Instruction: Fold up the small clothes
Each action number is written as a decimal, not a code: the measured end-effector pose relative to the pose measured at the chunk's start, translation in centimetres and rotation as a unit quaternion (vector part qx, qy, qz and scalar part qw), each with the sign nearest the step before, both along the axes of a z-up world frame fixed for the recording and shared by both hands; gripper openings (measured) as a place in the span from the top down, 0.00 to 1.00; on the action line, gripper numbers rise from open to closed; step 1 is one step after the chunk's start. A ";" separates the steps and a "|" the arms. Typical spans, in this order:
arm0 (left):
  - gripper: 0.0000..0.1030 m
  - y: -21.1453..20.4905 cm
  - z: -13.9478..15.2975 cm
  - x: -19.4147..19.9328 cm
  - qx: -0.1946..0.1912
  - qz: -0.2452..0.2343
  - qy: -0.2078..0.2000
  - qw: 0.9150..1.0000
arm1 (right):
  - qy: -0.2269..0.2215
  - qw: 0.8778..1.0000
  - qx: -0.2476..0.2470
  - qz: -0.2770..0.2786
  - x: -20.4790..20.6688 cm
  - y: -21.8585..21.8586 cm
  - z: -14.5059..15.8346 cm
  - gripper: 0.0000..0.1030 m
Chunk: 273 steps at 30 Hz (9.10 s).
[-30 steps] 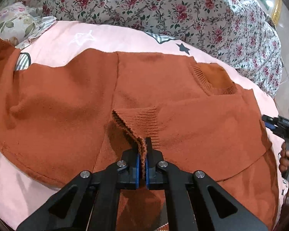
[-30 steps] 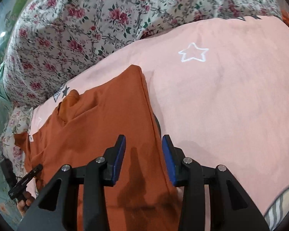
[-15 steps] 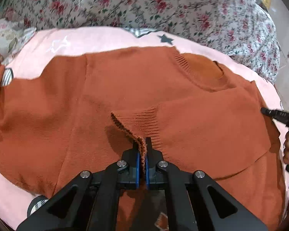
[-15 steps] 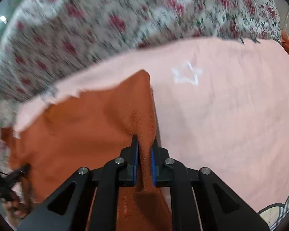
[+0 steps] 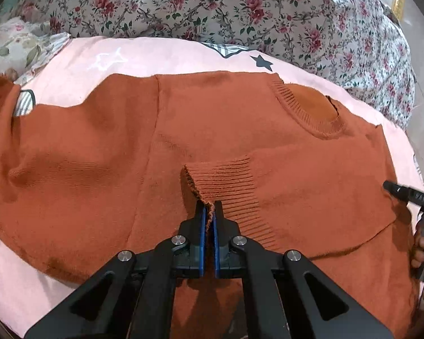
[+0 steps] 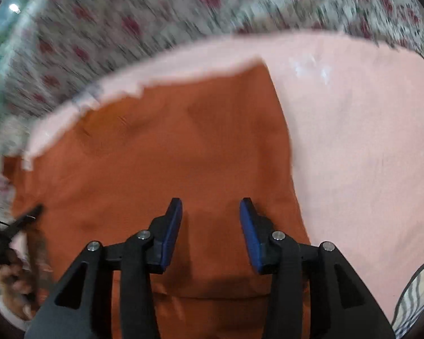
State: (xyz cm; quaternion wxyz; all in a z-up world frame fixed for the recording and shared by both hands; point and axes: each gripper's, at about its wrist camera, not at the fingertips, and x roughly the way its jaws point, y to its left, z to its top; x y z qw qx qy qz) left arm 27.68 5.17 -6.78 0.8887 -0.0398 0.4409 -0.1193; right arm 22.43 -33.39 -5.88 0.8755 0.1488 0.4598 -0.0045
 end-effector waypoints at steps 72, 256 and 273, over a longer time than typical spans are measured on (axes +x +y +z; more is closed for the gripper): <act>0.43 -16.5 -1.1 -3.0 -0.015 -0.170 -0.028 0.985 | -0.061 0.992 0.112 0.012 -9.6 2.7 4.4 0.50; 0.72 2.2 0.3 10.8 -0.084 0.019 0.004 0.996 | -0.049 0.998 0.027 0.030 7.6 -2.9 1.3 0.72; 0.50 4.0 -1.1 -9.8 -0.227 0.026 0.042 0.973 | -0.082 0.992 0.098 0.009 -8.0 -1.7 3.3 0.68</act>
